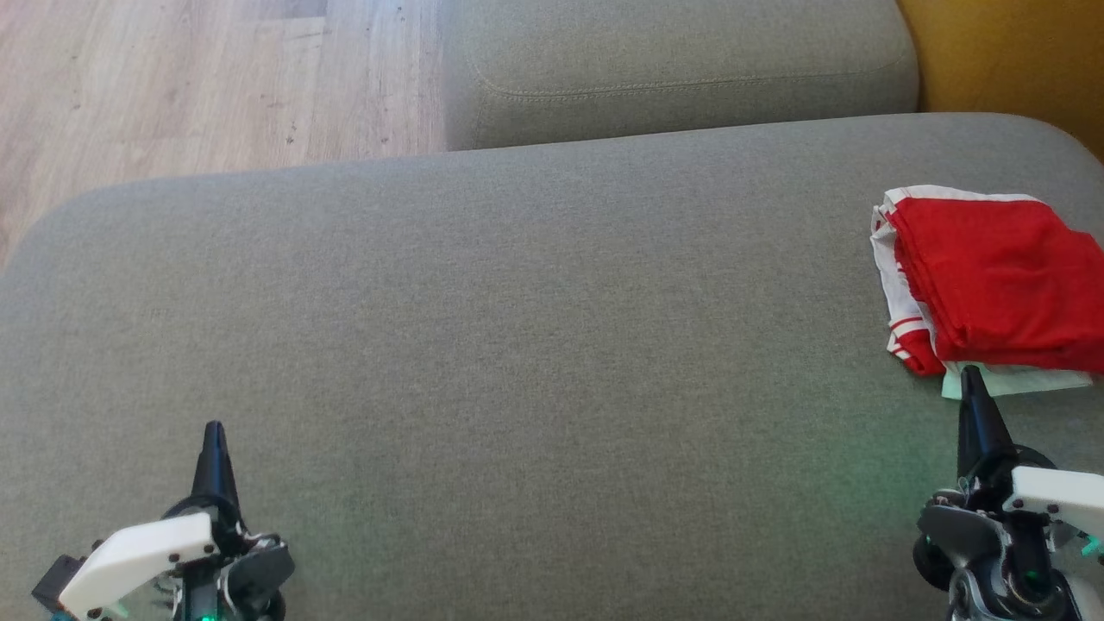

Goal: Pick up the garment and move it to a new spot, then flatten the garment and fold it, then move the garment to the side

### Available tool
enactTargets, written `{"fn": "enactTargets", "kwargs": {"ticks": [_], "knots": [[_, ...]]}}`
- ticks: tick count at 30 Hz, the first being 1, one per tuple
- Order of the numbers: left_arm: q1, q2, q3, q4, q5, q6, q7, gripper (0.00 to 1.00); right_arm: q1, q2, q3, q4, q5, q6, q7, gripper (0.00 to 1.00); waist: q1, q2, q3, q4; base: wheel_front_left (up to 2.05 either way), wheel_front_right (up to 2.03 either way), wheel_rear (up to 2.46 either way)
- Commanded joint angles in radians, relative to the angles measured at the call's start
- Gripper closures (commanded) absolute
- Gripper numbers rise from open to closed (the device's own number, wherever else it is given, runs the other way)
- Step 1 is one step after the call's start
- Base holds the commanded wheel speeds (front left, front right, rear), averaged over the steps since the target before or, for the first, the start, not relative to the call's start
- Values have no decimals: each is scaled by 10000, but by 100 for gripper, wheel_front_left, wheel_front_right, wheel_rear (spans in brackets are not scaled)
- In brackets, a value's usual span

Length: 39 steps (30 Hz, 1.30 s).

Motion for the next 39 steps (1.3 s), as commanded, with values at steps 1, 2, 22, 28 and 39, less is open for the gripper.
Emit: {"fn": "enactTargets", "kwargs": {"ticks": [1,2,22,28,39], "knots": [[-502,140,345,-284,-27,-67,44,100,-535,-76,200,-382,54,79,56,100,0,0,0,1,0,0,0],[-502,139,347,-284,-25,-67,46,100,-536,-75,199,-382,53,79,57,100,0,0,0,1,0,0,0],[-505,110,388,-283,10,-67,79,100,-538,-60,177,-381,34,79,75,100,0,0,0,1,0,0,0],[-506,102,399,-283,18,-67,87,100,-538,-56,171,-380,30,79,79,100,0,0,0,1,0,0,0],[-508,90,417,-282,33,-67,101,100,-539,-50,162,-380,22,79,87,100,0,0,0,1,0,0,0]]}}
